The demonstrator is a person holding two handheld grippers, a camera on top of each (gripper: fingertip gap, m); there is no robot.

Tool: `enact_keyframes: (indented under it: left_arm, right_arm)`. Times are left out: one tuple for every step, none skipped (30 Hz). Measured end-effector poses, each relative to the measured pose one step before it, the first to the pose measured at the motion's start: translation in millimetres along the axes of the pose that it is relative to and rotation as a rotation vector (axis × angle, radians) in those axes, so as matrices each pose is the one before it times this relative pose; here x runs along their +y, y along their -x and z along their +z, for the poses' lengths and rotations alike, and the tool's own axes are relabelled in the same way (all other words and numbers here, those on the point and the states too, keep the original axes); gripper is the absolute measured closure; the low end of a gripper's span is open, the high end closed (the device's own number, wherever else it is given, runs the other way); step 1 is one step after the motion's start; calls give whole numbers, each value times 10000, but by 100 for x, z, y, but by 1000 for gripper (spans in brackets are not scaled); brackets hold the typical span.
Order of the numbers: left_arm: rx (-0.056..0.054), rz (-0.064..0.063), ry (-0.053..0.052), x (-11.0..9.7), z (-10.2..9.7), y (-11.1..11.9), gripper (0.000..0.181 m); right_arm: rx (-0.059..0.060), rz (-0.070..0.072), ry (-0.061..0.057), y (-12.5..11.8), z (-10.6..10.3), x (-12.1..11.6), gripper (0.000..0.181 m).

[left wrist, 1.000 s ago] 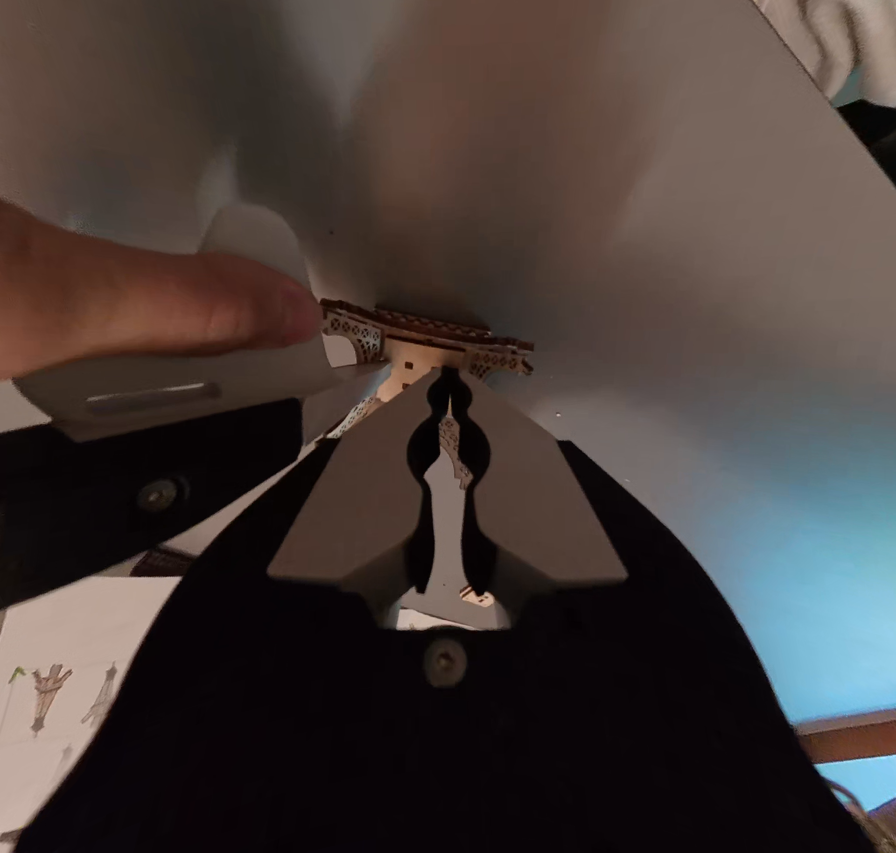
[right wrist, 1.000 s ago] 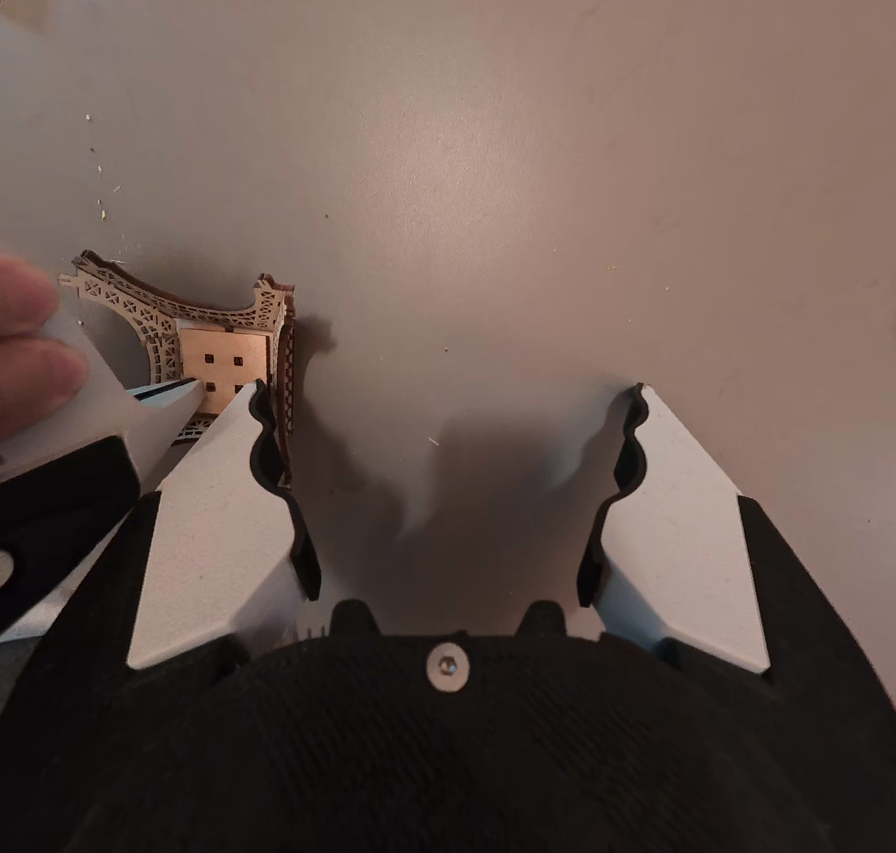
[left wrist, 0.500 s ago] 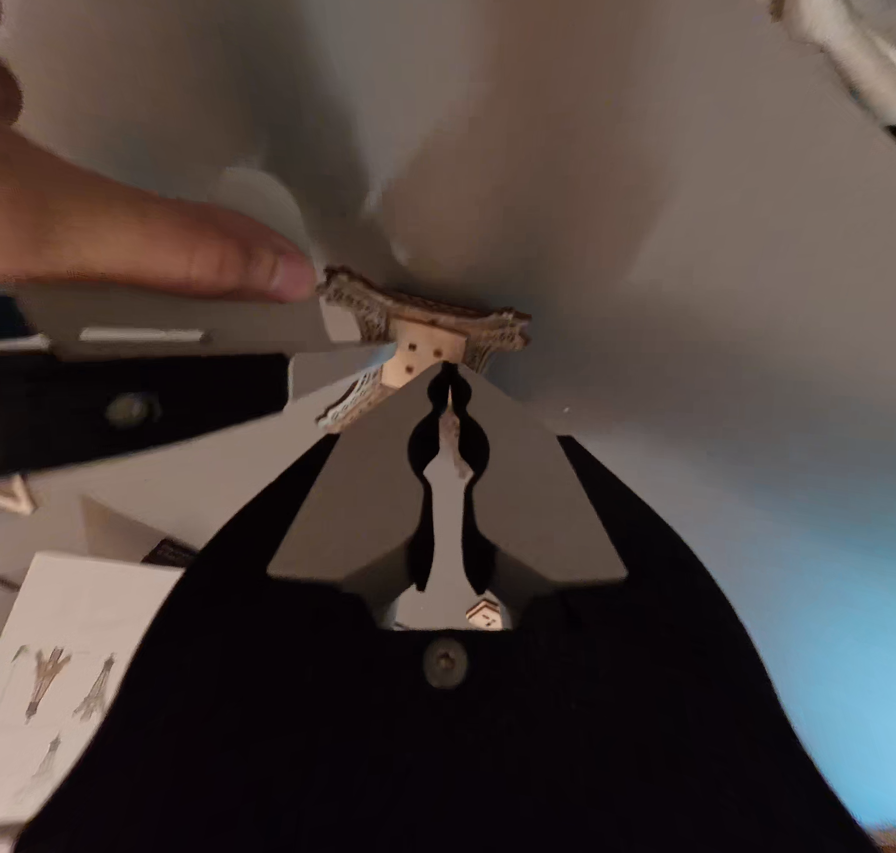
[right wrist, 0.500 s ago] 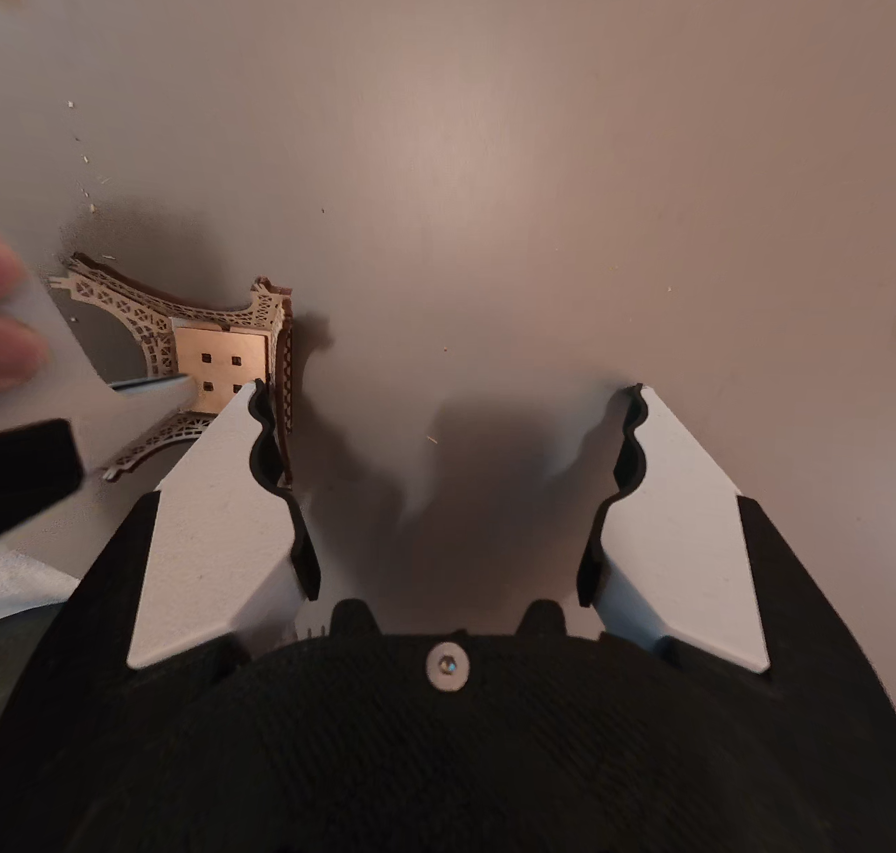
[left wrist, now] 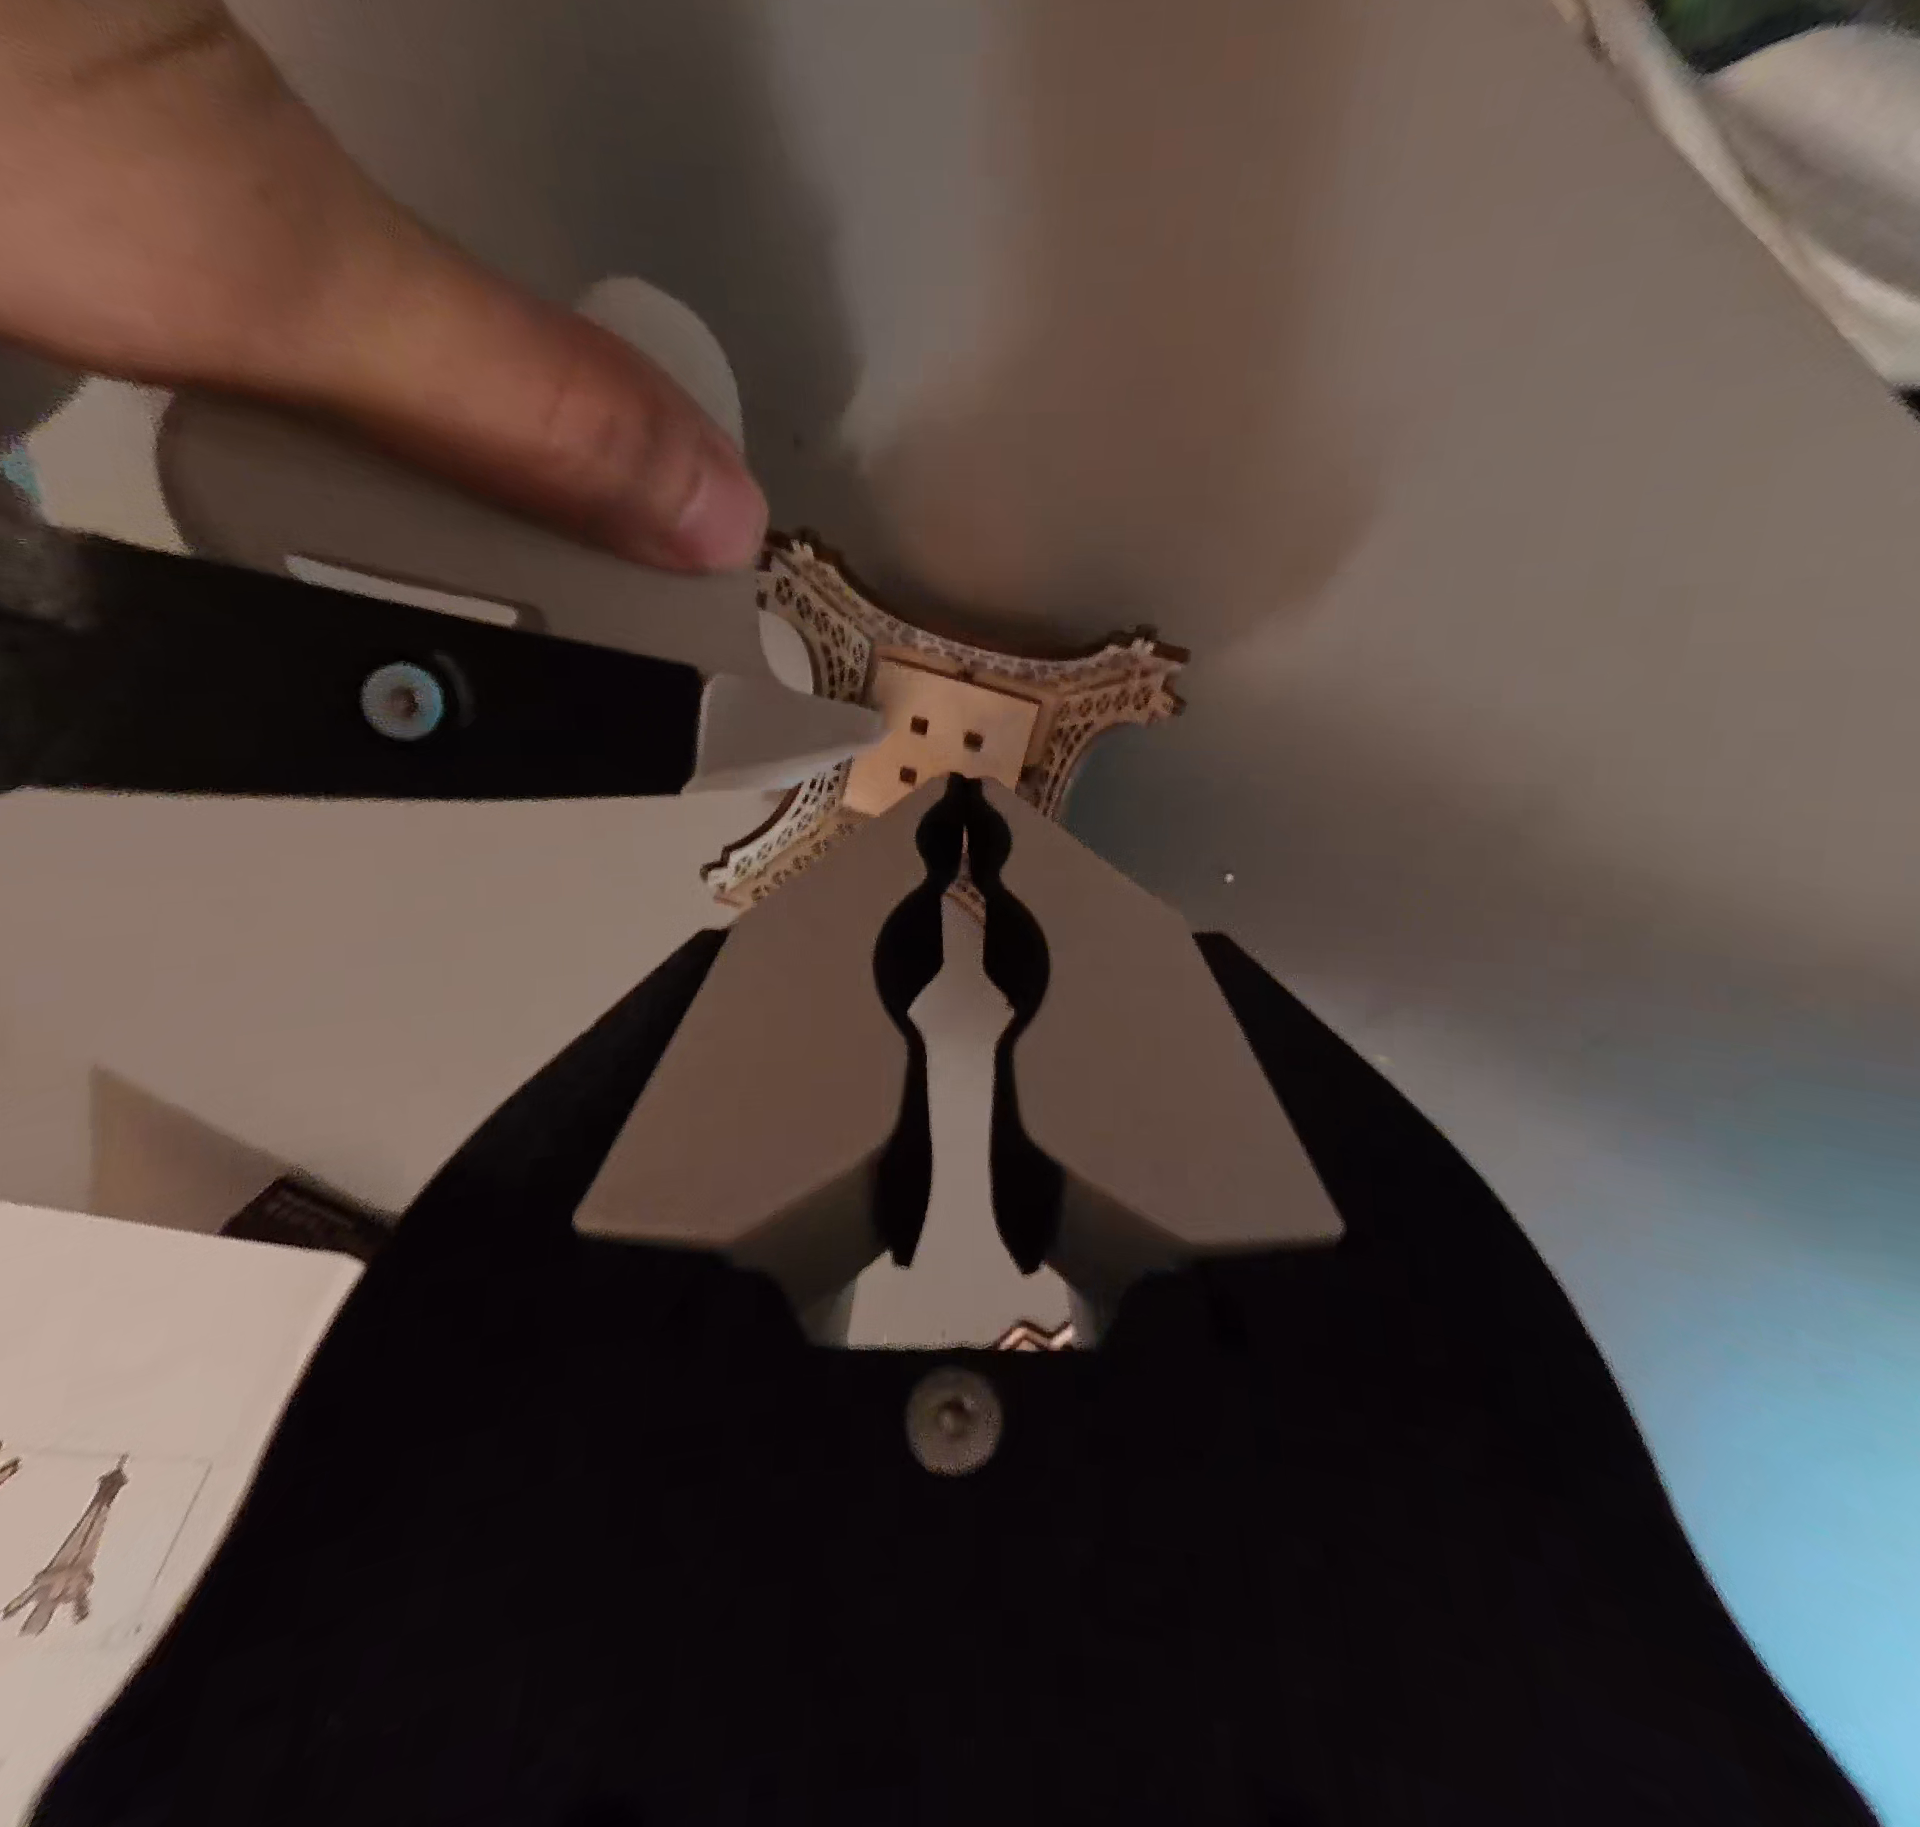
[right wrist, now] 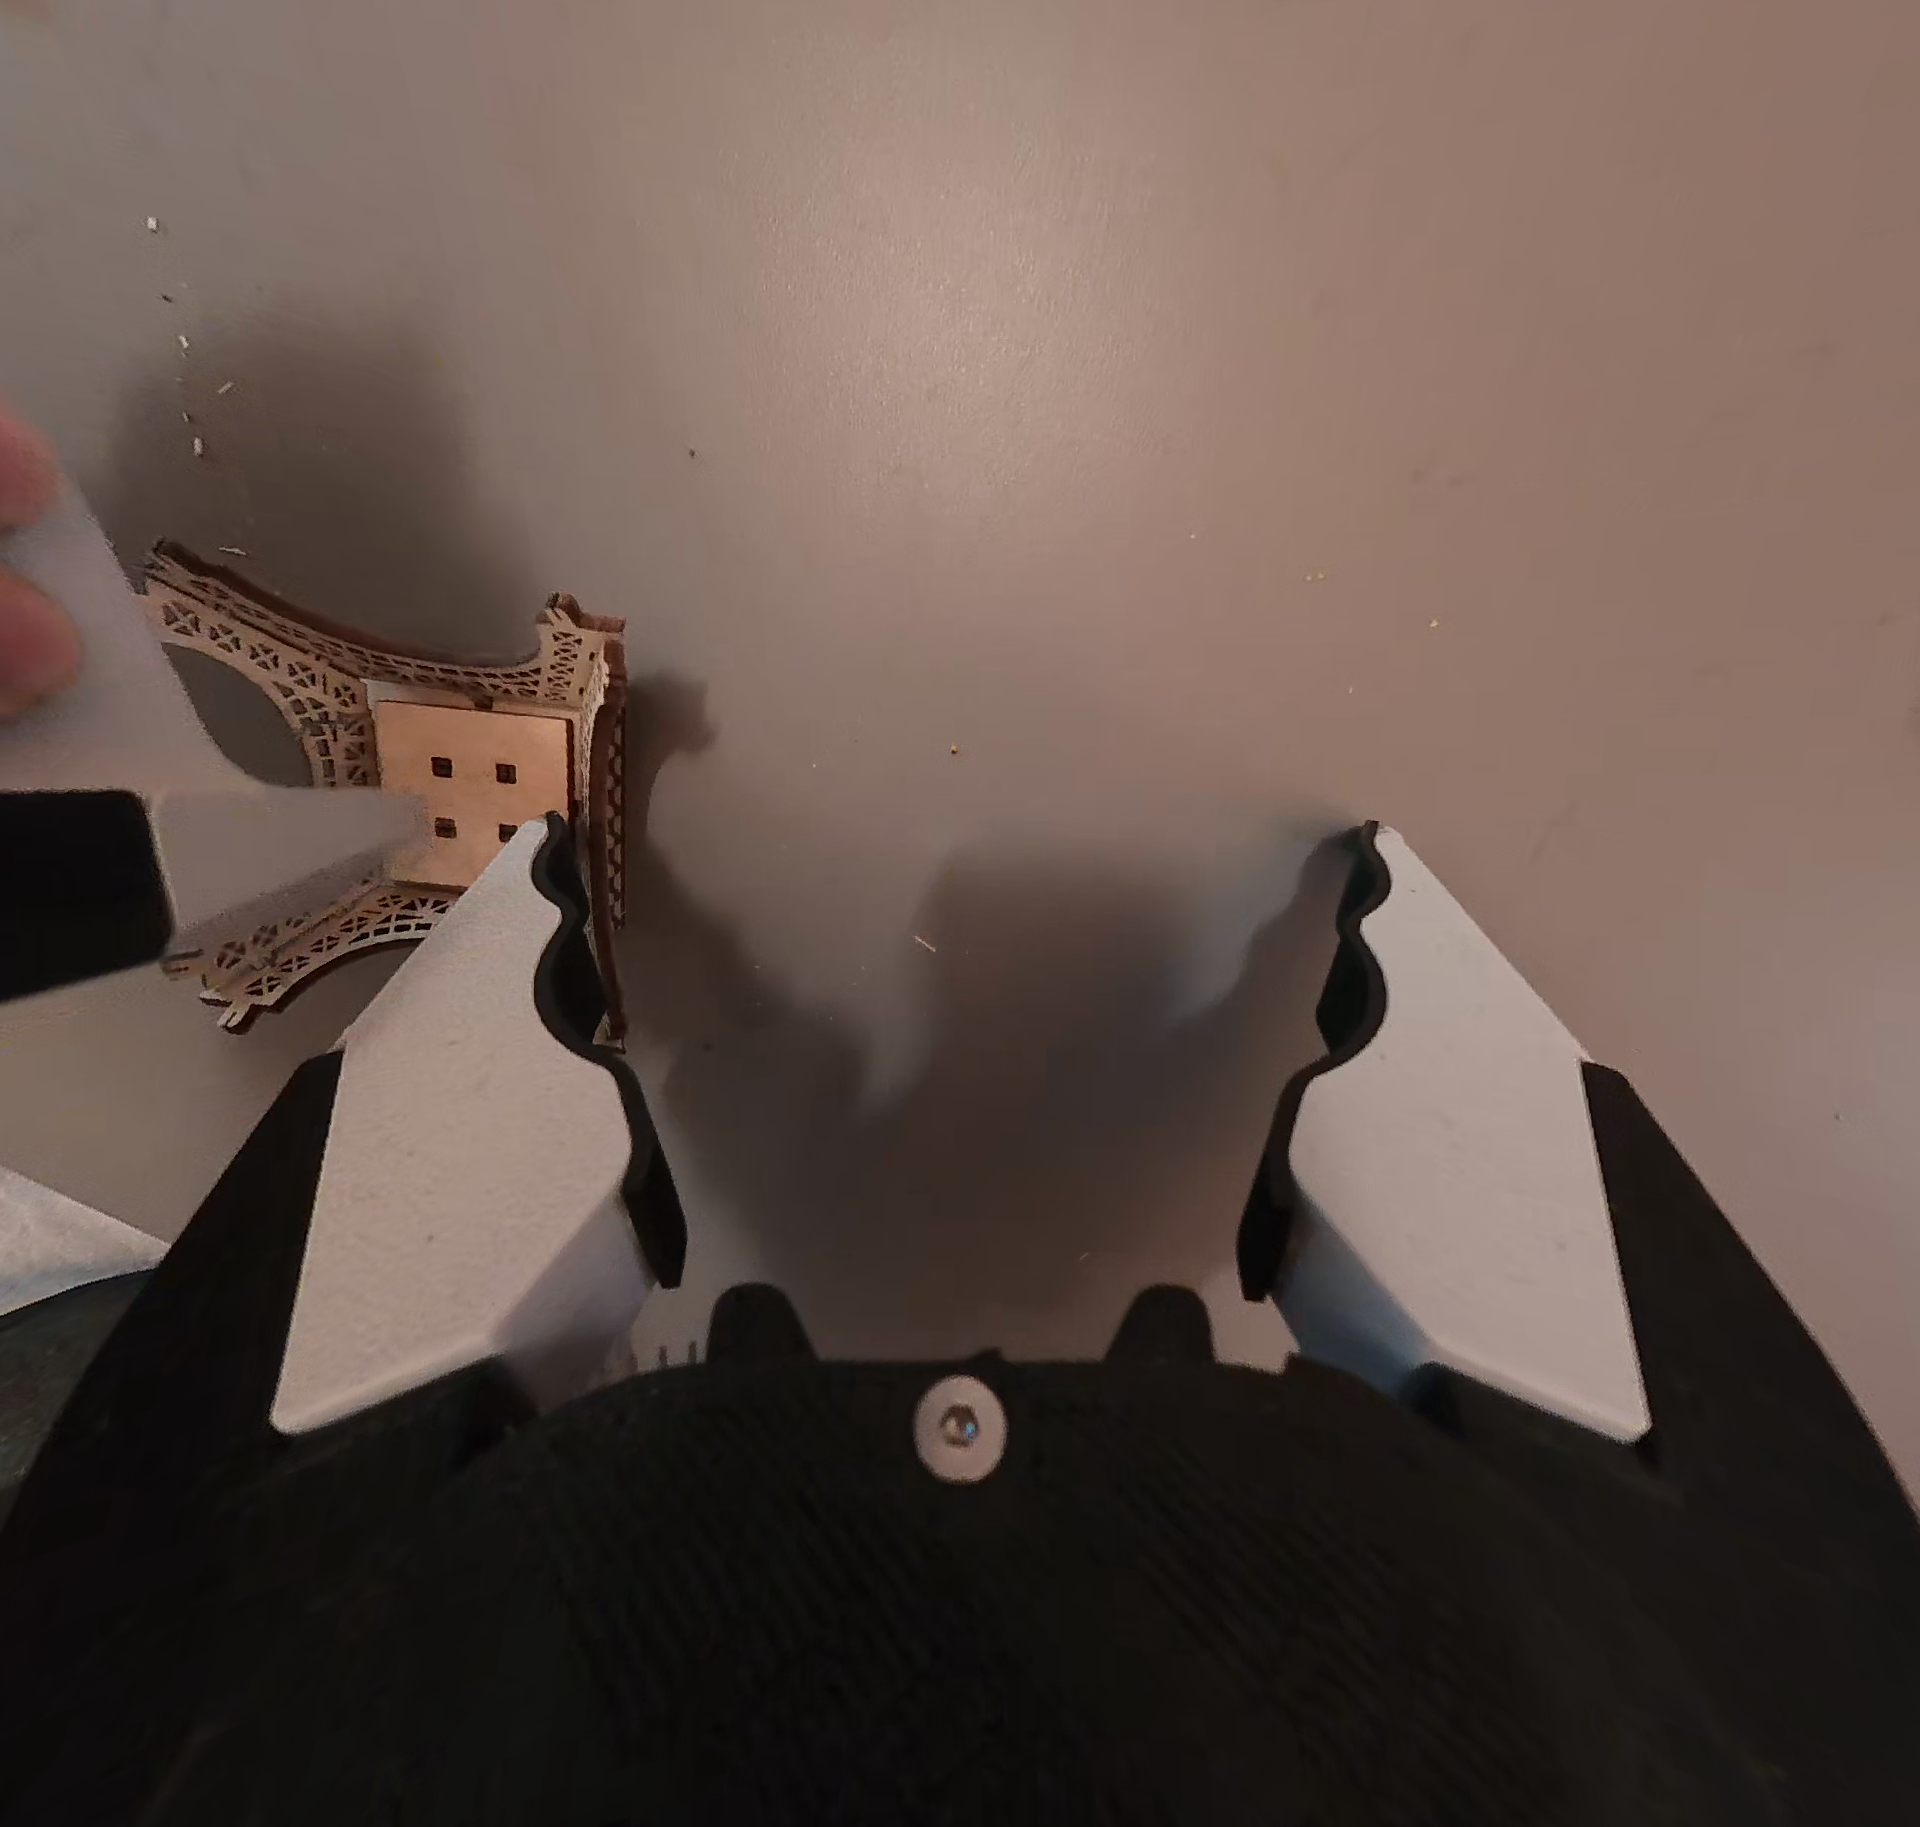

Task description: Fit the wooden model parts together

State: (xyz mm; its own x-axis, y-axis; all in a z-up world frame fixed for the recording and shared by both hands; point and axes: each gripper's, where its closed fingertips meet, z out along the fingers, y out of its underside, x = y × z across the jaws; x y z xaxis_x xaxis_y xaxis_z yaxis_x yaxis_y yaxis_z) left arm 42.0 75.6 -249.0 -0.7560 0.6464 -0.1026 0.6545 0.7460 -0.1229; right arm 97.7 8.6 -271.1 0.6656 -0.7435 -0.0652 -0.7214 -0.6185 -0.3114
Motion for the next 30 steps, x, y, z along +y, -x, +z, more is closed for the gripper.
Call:
enact_keyframes:
  left_arm:
    - [-76,25,209,336,-52,152,181]
    - [-17,-36,102,237,-52,88,181]
    - [71,-36,-18,61,2,-54,181]
    - [61,-18,-75,-53,78,-91,181]
    - [91,6,-6,-7,141,-166,181]
    - [81,30,65,70,180,-180,181]
    - [26,3,38,6,114,-85,181]
    - [7,-22,-15,-51,-7,-26,181]
    - [6,-38,14,-10,5,-10,181]
    - [6,-63,29,-25,9,-10,181]
    - [24,-58,34,-22,45,-43,181]
    - [53,-70,23,-26,32,-76,181]
    - [33,-44,29,-25,45,-89,181]
    - [-7,-21,82,-19,53,-12,181]
    - [6,10,93,-34,16,-10,181]
    - [-20,27,119,-37,16,5,181]
    - [-25,108,79,-34,-5,8,181]
    - [33,-49,-18,-54,9,-4,181]
    - [-16,-19,-81,-30,2,7,181]
    - [-34,-62,-114,-40,1,-13,181]
    - [-85,14,-14,-26,0,-7,181]
    - [-61,9,84,-12,-8,3,181]
    - [-44,28,89,-21,-1,3,181]
    - [19,-50,9,-16,-9,0,181]
    - [26,-21,-59,3,-10,-15,181]
    - [27,7,-44,3,-20,7,181]
    - [68,27,-62,2,-17,-4,181]
    - [135,-16,-139,4,-14,-1,181]
    - [145,-72,-207,-19,-27,0,181]
    - [69,-104,-243,-10,-31,8,181]
  right_arm:
    - [0,-1,-1,-1,1,-2,41]
    - [0,0,5,8,-1,1,41]
    - [0,-1,6,-7,-2,1,41]
    - [-1,-3,6,-2,5,12,41]
    - [0,-1,7,1,-1,-3,41]
    - [0,0,9,1,-2,0,41]
    - [0,1,11,2,-3,1,41]
    - [0,0,17,0,2,13,41]
    - [0,0,17,1,7,-1,41]
    - [0,1,21,2,-6,3,41]
    - [-4,5,5,3,-2,-1,41]
    - [-7,4,0,-2,-1,-1,41]
    - [-10,10,15,1,-5,0,41]
    - [-18,19,28,5,-10,2,41]
    - [-11,3,30,14,-6,-6,41]
    - [-3,-3,25,-4,2,4,41]
    - [0,3,9,-4,-5,5,41]
    - [-1,4,-26,2,6,4,41]
    - [-1,8,-81,10,-4,-20,41]
    - [-2,8,-111,-5,-11,-14,41]
    - [0,7,-109,6,-9,-25,41]
    - [1,3,-82,9,2,-14,41]
    - [1,2,-48,-10,-7,-14,41]
    - [0,-1,-2,0,1,-2,41]
    - [0,0,14,8,7,3,41]
    - [-1,-4,-4,-1,-6,-9,41]
    - [0,-5,-12,-11,6,-11,41]
    - [1,-2,9,-1,-1,-1,41]
    - [2,-3,28,-8,-4,-7,41]
    - [2,0,30,6,5,-1,41]
